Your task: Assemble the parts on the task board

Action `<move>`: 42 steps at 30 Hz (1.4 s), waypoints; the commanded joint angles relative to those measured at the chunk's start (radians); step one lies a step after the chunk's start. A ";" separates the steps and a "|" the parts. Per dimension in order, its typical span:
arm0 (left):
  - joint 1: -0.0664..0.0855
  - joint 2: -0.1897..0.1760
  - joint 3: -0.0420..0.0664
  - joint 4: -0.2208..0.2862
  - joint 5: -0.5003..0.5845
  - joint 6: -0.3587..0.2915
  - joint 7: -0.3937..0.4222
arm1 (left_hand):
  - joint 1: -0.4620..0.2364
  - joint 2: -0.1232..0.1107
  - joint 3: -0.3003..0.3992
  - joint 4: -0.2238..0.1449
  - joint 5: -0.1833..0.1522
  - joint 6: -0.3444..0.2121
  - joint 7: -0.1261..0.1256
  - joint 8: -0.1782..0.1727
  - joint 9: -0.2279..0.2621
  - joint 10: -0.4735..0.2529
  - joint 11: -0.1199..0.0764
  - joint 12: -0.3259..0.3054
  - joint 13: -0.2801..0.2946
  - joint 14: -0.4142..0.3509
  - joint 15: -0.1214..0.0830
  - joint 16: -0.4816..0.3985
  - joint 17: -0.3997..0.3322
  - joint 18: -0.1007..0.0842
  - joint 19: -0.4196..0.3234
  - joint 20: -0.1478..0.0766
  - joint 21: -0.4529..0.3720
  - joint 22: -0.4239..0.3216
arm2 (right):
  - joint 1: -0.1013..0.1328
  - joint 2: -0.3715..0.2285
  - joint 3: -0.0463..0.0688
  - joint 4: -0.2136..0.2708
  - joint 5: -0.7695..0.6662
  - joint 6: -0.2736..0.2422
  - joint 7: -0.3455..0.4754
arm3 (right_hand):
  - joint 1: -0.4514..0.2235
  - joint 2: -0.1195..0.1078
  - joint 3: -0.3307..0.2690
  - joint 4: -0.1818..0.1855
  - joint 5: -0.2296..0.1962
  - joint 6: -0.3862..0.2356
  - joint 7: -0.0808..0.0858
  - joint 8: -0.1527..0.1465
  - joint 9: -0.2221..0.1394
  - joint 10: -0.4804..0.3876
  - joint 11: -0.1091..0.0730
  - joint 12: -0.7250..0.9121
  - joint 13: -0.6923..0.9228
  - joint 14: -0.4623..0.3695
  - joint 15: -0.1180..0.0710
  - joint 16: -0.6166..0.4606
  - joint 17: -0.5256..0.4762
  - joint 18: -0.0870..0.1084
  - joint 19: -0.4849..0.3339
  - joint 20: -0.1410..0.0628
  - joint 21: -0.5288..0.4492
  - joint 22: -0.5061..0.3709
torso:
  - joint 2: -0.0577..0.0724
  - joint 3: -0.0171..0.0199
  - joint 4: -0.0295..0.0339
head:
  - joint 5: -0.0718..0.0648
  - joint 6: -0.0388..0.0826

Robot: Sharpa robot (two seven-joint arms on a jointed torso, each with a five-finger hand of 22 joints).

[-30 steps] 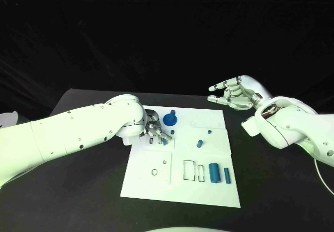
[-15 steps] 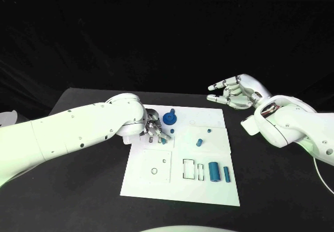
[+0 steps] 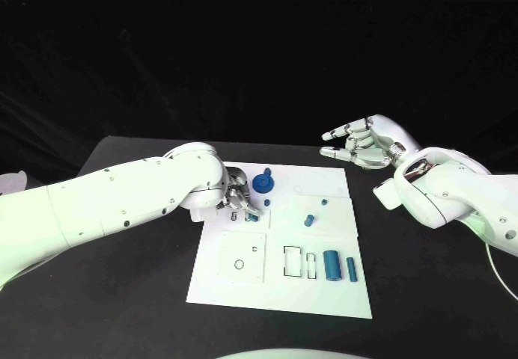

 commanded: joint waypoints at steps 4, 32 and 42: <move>-0.003 -0.008 -0.002 0.014 0.017 -0.033 0.002 | -0.025 -0.108 0.315 -0.073 0.086 0.002 0.017 -0.005 0.036 0.005 0.016 -0.016 -0.007 0.104 0.008 0.003 0.263 -0.003 0.066 0.010 -0.006 0.185 | -0.001 0.002 0.000 -0.001 -0.009 0.014 0.003 | 0.000 0.014 -0.008 0.000 0.003 0.007 -0.003 -0.002 0.001 -0.002 -0.003 -0.004 -0.002 0.093 -0.007 -0.004 0.205 -0.005 -0.001 -0.009 -0.004 0.001 | 0.000 0.0005 0.0010 | 0.000 0.001; -0.008 -0.074 -0.002 0.099 -0.110 -0.194 0.032 | -0.107 -0.158 0.456 -0.167 0.095 0.009 0.021 0.006 0.087 0.021 0.016 -0.007 0.005 0.104 0.011 0.003 0.263 -0.005 0.069 0.012 -0.003 0.191 | -0.005 0.005 -0.001 -0.012 -0.036 0.007 0.012 | 0.000 0.017 -0.008 0.001 0.005 0.007 -0.003 -0.002 0.001 -0.001 -0.003 -0.003 -0.002 0.093 -0.007 -0.005 0.204 -0.005 -0.001 -0.010 -0.004 0.001 | 0.001 0.0004 0.0018 | 0.013 0.004; -0.014 -0.062 -0.003 0.085 -0.159 -0.172 0.000 | -0.110 -0.159 0.460 -0.171 0.095 0.011 0.021 0.006 0.088 0.023 0.016 -0.004 0.008 0.104 0.011 0.003 0.263 -0.005 0.069 0.012 -0.003 0.192 | -0.005 0.004 -0.001 -0.012 -0.036 0.007 0.014 | 0.000 0.017 -0.008 0.001 0.005 0.007 -0.003 -0.002 0.001 -0.001 -0.003 -0.003 -0.002 0.093 -0.007 -0.005 0.204 -0.005 -0.001 -0.010 -0.004 0.001 | 0.001 0.0002 0.0007 | 0.017 0.002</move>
